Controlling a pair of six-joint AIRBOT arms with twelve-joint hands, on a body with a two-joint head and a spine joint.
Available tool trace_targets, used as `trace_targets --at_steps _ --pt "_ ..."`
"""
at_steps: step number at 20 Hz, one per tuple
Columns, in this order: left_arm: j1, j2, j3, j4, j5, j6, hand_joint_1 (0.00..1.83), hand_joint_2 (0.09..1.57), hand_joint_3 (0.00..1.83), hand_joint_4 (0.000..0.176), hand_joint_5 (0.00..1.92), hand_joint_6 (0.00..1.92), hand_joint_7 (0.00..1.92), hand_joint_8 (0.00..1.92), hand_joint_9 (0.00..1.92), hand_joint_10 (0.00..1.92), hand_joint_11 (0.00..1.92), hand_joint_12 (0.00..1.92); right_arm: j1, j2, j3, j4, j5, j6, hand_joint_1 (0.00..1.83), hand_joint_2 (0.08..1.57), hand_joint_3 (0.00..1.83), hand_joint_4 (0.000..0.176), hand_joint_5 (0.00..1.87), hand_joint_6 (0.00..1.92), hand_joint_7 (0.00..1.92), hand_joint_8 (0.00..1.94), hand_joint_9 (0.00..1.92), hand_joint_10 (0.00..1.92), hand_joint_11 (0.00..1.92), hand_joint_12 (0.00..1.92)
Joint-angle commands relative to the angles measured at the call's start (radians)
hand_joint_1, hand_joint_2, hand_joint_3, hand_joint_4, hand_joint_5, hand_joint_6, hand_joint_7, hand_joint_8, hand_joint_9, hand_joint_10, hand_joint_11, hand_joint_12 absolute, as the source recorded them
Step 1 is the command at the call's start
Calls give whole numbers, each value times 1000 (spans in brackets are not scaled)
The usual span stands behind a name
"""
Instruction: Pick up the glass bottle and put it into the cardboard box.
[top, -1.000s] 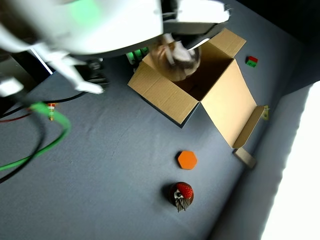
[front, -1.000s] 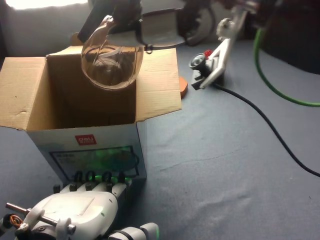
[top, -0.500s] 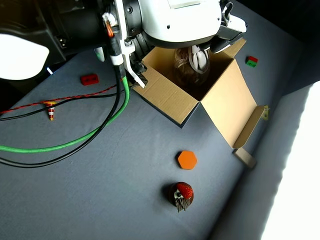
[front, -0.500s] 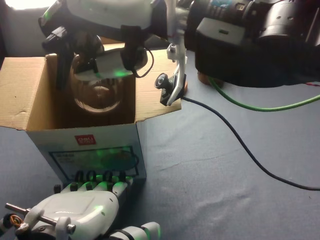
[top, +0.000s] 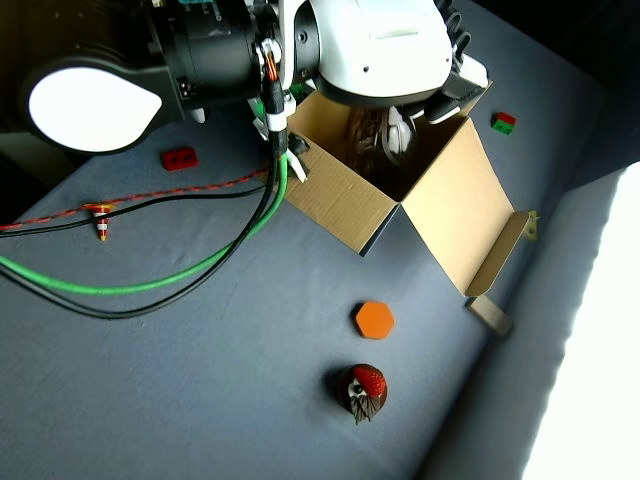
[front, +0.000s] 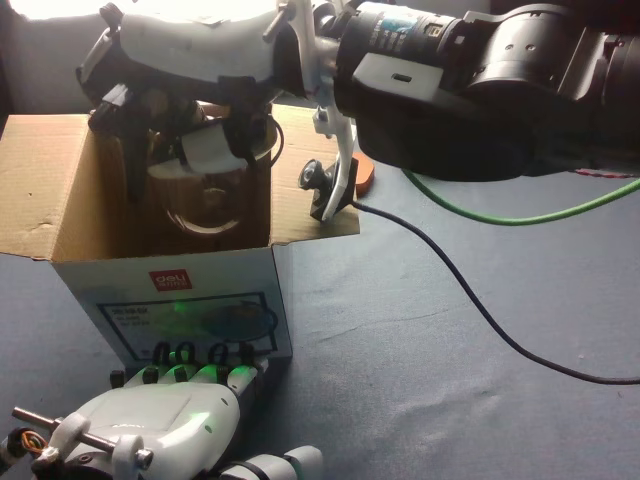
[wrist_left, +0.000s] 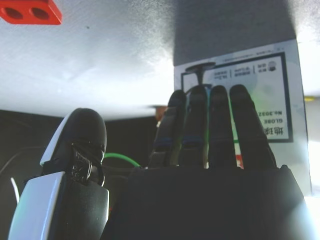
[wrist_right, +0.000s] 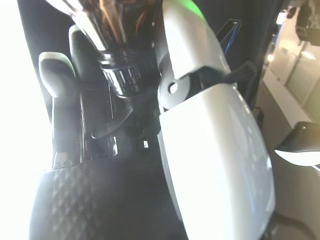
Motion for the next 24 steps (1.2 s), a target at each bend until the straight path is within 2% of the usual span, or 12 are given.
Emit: trace_targets --at_steps 1,13,14,15,16,17,19,20,21,22,23,24 --pt "-7 4 0 67 -37 -3 30 1282 0 7 35 3 61 5 0 0 0 0 5 2 -3 5 122 -1 1205 1190 1 0 741 1275 952 1212 785 1440 478 1866" --pt "-6 5 -1 67 -19 -3 0 1283 1 6 25 0 46 0 0 0 0 0 -1 20 -28 5 116 -19 1192 1212 6 0 688 1350 919 1259 764 1443 453 1877" --pt "-6 5 0 67 -16 -3 0 1283 1 6 25 0 46 0 0 0 0 0 0 23 -30 5 113 -18 1047 1114 0 0 366 885 580 737 396 1147 57 1784" --pt "-6 5 0 67 -16 -3 0 1283 1 6 25 0 46 0 0 0 0 0 0 26 -32 5 110 -15 1047 1114 0 0 366 885 580 737 396 1147 57 1784" --pt "-6 5 0 67 -16 -3 0 1283 1 6 25 0 46 0 0 0 0 0 -1 32 -37 4 108 -15 1023 1097 0 0 328 764 558 555 326 1041 1 1717" --pt "-6 5 0 67 -16 -3 0 1283 1 6 25 0 46 0 0 0 0 0 -2 35 -39 4 106 -15 1023 1097 0 0 328 764 558 555 326 1041 1 1717" --pt "-6 5 0 67 -16 -3 2 1289 3 6 26 1 46 0 0 0 0 0 -4 41 -44 4 99 -15 1007 991 0 0 177 464 422 189 129 698 0 1344" --pt "-7 6 -2 67 -16 -3 2 1289 3 6 26 1 46 0 0 0 0 0 -4 47 -49 4 93 -15 1007 991 0 0 177 464 422 189 129 698 0 1344" --pt "-11 8 -5 67 -16 -3 4 1288 3 6 26 1 45 0 0 0 0 0 -2 56 -57 4 87 -15 993 973 0 0 144 350 369 65 84 551 0 1047" --pt "-14 12 -9 66 -16 -3 4 1288 3 6 26 1 45 0 0 0 0 0 1 68 -68 4 80 -13 993 973 0 0 144 350 369 65 84 551 0 1047" --pt "-24 33 -29 65 -16 -3 4 1288 2 6 27 1 45 0 0 0 0 0 15 111 -109 4 47 0 957 960 0 0 154 272 325 14 68 423 0 731" --pt "-33 41 -36 55 -17 -1 4 1288 2 6 27 1 45 0 0 0 0 0 22 131 -129 4 36 4 957 960 0 0 154 272 325 14 68 423 0 731"
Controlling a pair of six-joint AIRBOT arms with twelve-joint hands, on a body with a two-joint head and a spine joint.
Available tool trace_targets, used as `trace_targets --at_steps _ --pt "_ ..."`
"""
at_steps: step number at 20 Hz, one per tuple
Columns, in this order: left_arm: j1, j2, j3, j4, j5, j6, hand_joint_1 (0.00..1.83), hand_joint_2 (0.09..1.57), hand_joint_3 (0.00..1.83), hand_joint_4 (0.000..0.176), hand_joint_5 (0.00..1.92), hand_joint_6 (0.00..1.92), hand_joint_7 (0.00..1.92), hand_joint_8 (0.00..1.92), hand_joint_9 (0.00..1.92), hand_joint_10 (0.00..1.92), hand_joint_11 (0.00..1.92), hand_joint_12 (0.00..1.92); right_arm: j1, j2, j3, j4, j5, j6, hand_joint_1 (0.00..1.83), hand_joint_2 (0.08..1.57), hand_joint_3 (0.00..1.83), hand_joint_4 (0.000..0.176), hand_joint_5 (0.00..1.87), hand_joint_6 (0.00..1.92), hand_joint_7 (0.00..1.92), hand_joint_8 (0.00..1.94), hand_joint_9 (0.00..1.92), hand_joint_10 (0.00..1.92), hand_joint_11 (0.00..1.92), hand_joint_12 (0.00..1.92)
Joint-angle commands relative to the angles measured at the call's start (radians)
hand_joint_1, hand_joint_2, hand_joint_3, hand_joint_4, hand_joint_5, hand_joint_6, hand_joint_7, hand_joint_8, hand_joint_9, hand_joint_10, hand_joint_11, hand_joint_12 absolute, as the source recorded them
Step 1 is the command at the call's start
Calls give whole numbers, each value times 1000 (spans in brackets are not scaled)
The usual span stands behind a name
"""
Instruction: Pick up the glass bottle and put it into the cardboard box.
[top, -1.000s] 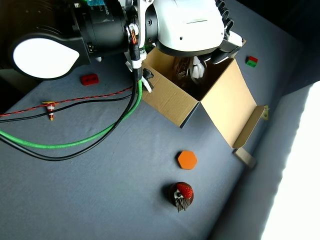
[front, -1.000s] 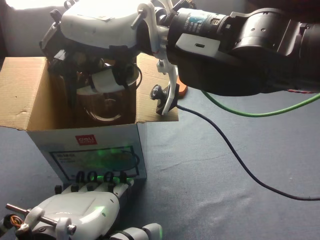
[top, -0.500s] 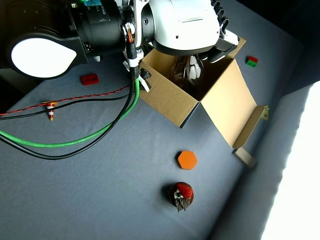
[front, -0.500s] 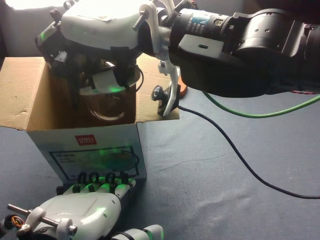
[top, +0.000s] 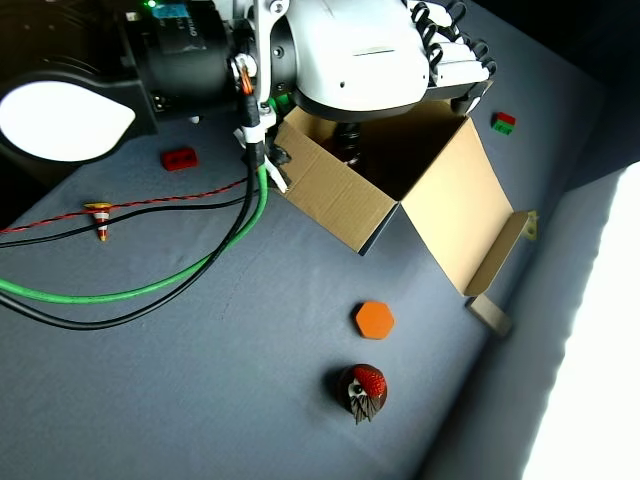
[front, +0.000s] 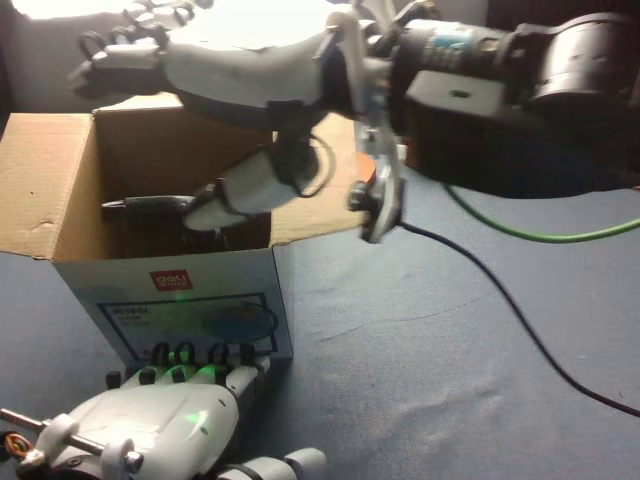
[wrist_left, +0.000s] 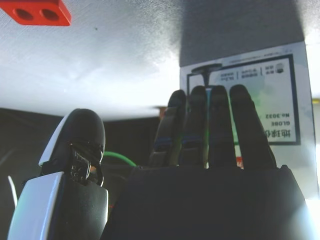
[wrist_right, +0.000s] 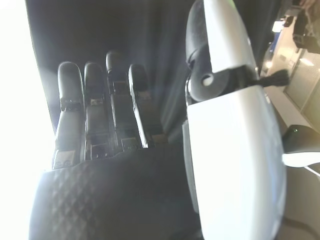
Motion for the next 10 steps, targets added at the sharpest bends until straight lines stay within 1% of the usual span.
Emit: trace_targets --at_steps 1,2,3,5,6,7,8,9,10 --pt "-24 8 -12 38 -51 9 4 1288 2 6 27 1 45 0 0 0 0 0 31 32 -30 4 92 13 957 960 0 0 154 272 325 14 68 423 0 731" --pt "-38 12 -26 15 -77 19 0 1288 2 6 27 1 46 0 0 0 0 0 47 72 -69 5 52 23 933 951 0 0 165 243 323 7 78 382 0 693" --pt "-52 15 -40 -3 -99 27 0 1288 2 6 27 1 46 0 0 0 0 0 66 115 -111 21 14 19 933 951 0 0 165 243 323 7 78 382 0 693" --pt "-91 19 -67 -39 -131 51 0 1288 2 6 31 2 46 0 0 0 0 0 112 211 -197 87 -124 18 861 930 0 0 174 207 325 3 96 346 0 656" --pt "-120 21 -80 -66 -152 77 0 1288 2 6 32 3 47 0 0 0 0 0 134 258 -233 119 -170 26 821 928 0 0 177 204 325 3 97 343 0 657" --pt "-161 21 -94 -109 -185 115 0 1292 3 6 47 8 64 7 0 0 0 0 153 304 -265 128 -192 56 647 949 0 0 207 193 335 5 127 340 0 780" --pt "-202 20 -105 -149 -211 152 0 1292 3 5 54 10 76 11 0 0 0 0 167 344 -293 153 -201 55 592 965 3 0 222 189 353 9 142 347 0 819" --pt "-256 20 -118 -186 -251 187 0 1292 3 5 73 18 115 26 16 7 0 0 185 395 -329 190 -202 51 492 1000 16 0 267 205 404 25 187 378 0 945" --pt "-288 20 -124 -205 -269 206 0 1293 2 5 94 13 150 12 37 7 0 0 186 429 -351 232 -192 29 438 1024 22 0 292 219 436 31 210 412 0 1031"
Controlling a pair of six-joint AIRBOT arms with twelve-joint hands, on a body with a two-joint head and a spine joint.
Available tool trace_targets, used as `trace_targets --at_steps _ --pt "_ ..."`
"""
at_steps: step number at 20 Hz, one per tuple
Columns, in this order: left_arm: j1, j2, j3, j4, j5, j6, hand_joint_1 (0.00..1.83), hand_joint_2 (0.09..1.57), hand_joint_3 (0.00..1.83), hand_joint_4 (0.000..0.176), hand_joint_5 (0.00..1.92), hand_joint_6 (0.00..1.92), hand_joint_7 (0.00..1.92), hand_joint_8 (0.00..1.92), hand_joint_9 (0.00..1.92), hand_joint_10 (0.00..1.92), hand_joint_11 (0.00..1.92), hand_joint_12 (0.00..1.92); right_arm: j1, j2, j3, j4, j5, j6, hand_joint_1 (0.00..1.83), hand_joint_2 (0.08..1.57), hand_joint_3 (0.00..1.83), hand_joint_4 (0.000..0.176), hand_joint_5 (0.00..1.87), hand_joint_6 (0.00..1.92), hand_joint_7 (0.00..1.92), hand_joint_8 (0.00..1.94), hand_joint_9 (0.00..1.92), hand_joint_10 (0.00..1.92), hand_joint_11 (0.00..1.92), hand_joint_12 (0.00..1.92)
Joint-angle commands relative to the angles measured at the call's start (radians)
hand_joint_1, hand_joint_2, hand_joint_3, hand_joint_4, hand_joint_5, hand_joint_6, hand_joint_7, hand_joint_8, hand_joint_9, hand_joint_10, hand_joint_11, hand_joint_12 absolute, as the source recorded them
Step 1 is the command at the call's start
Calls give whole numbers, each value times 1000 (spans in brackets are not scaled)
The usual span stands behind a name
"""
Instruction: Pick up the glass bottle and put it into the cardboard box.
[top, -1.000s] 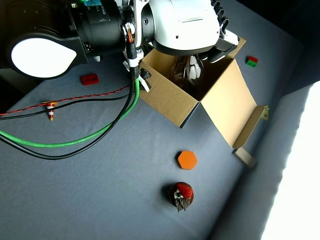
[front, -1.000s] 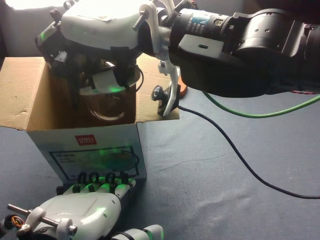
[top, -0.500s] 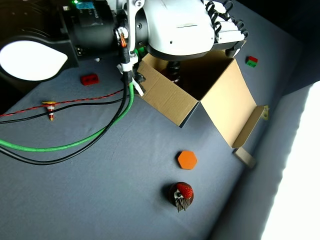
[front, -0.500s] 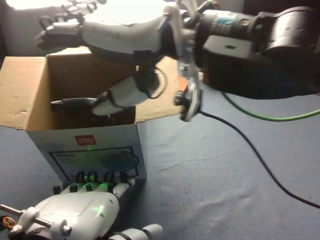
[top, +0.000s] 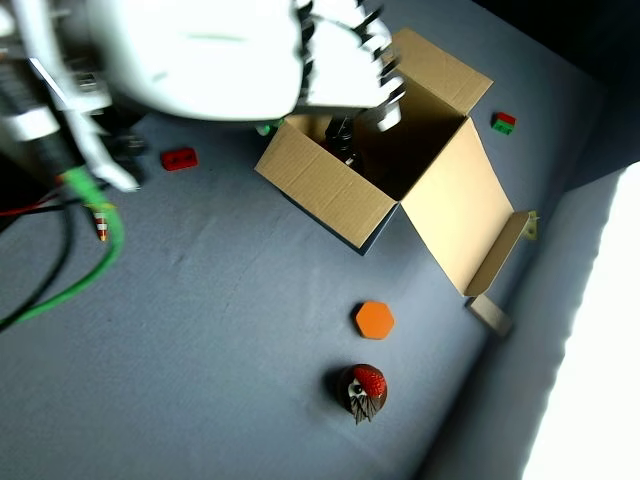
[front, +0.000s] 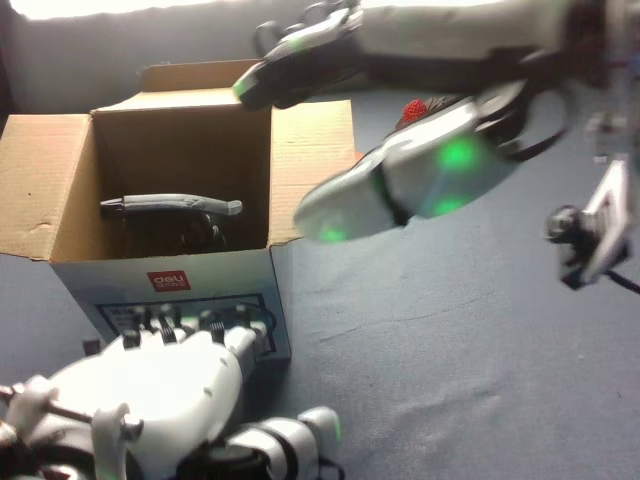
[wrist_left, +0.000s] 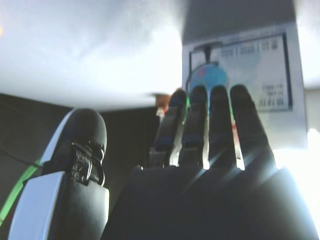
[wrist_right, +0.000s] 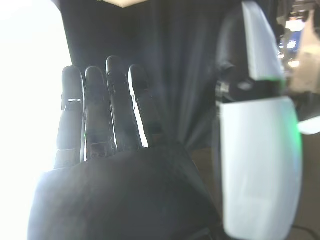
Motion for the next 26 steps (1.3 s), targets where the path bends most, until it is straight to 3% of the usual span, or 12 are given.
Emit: trace_targets --at_steps 1,3,5,7,8,11,14,15,19,20,21,26 --pt "-43 -2 -7 43 -69 33 0 1296 1 3 245 33 321 14 158 24 29 21 8 17 -21 12 134 0 333 1095 20 0 356 396 547 50 232 682 0 1300" --pt "-127 -14 -8 -11 -108 103 0 1318 0 0 505 30 561 32 366 10 0 443 -28 77 -66 12 203 -1 281 1158 22 0 412 793 723 161 323 1085 36 1711" --pt "-193 -18 -6 -42 -131 127 24 1327 0 0 728 72 824 43 609 82 0 1064 -81 141 -112 57 320 -37 292 1205 14 0 494 1156 725 908 508 1505 292 1913" --pt "-266 -16 2 -62 -146 167 166 1316 2 0 864 473 919 680 620 1254 347 1683 -181 207 -168 76 562 -102 320 1243 17 0 663 1431 833 1436 728 1775 709 1921" --pt "-289 -16 8 -69 -141 191 181 1334 3 0 807 822 865 999 625 1515 429 1846 -224 224 -193 88 650 -169 338 1264 21 0 724 1499 896 1459 776 1789 781 1921" --pt "-334 -11 30 -75 -121 220 172 1410 7 0 827 1508 932 1608 891 1841 787 1920 -303 240 -265 457 829 -556 452 1368 48 0 919 1736 1112 1656 1074 1897 1120 1921" --pt "-339 7 59 -26 -34 232 387 1486 6 0 918 1878 1031 1910 1058 1920 1007 1921 -281 213 -345 761 1023 -890 647 1440 79 0 1056 1918 1240 1913 1286 1921 1351 1921" --pt "-342 10 69 -23 -20 240 458 1499 5 0 948 1912 1069 1919 1099 1921 1046 1921 -262 202 -354 827 1037 -948 875 983 903 0 789 1920 1255 1934 1316 1921 1385 1921" --pt "-342 21 118 41 66 244 600 1513 0 0 954 1921 1088 1921 1127 1921 1079 1921 -237 192 -368 918 1058 -1004 726 1206 587 0 1156 1921 1288 1941 1353 1921 1429 1921" --pt "-344 21 130 41 83 255 609 1513 0 0 954 1921 1089 1921 1128 1921 1080 1921 -238 190 -367 919 1064 -1022 740 1212 564 133 1188 1921 1290 1941 1352 1921 1431 1921" --pt "-345 22 134 41 82 257 623 1509 0 0 954 1921 1087 1921 1126 1921 1079 1921 -241 188 -365 920 1072 -1033 733 1216 563 167 1199 1921 1290 1941 1354 1921 1432 1921" --pt "-344 37 129 41 81 257 629 1504 0 0 953 1921 1086 1921 1125 1921 1079 1921 -249 182 -359 913 1090 -1076 730 1216 563 176 1199 1921 1305 1941 1363 1921 1435 1921"
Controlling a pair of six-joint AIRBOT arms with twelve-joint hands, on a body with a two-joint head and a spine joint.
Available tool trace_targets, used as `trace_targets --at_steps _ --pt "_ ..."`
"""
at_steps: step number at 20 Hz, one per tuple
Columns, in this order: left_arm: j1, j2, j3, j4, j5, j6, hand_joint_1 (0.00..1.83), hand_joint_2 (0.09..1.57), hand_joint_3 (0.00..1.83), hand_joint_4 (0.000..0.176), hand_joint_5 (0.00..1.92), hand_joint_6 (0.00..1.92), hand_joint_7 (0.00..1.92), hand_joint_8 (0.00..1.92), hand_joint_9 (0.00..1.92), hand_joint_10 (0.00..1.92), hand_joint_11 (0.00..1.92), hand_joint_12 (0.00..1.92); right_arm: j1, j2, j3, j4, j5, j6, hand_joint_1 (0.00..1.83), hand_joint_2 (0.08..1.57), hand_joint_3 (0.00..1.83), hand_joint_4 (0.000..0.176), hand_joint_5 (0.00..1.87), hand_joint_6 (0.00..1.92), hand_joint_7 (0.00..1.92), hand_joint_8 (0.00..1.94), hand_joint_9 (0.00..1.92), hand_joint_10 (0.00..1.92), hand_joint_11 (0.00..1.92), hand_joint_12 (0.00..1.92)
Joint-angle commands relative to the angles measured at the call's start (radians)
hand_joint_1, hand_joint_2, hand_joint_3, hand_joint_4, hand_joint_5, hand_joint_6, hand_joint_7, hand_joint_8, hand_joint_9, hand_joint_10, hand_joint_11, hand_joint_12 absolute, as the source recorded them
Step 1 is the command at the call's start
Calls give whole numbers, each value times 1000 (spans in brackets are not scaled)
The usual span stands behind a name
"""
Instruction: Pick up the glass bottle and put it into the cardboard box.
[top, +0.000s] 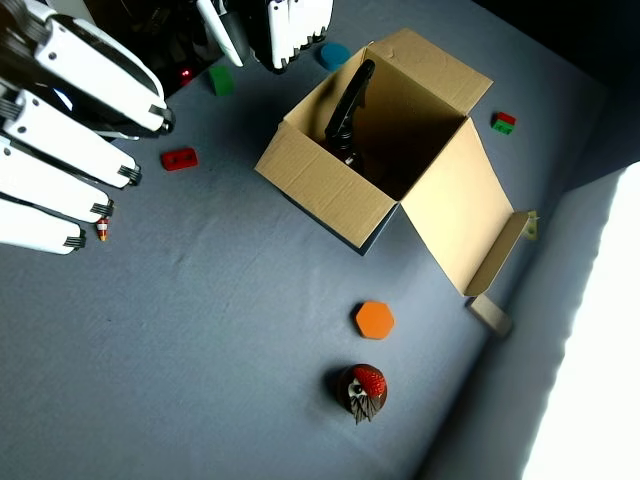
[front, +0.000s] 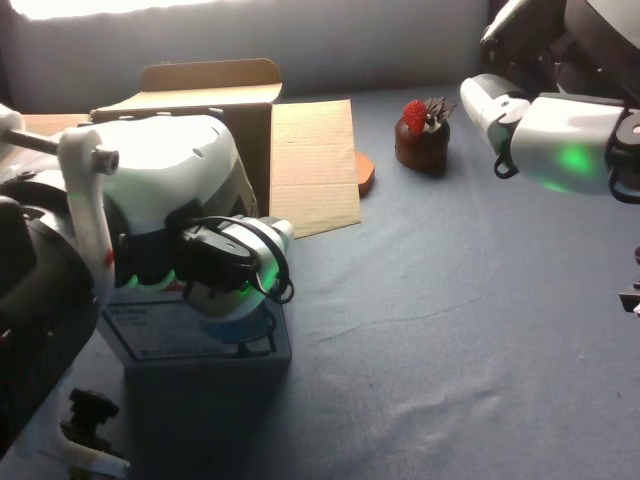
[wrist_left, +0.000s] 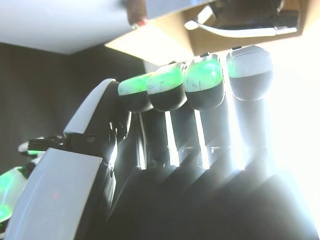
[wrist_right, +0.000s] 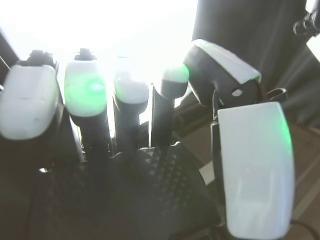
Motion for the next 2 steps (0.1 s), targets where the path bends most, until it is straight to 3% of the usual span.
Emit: trace_targets --at_steps 1,2 --pt "-17 6 -8 94 3 -3 663 1497 0 0 951 1921 1086 1921 1123 1921 1078 1921 9 4 -1 -78 60 3 731 1215 564 176 1200 1921 1308 1941 1364 1921 1437 1921" --pt "-19 6 -9 94 2 -3 663 1497 0 0 951 1921 1086 1921 1123 1921 1078 1921 9 4 -1 -78 61 3 731 1215 564 176 1200 1921 1308 1941 1364 1921 1437 1921"
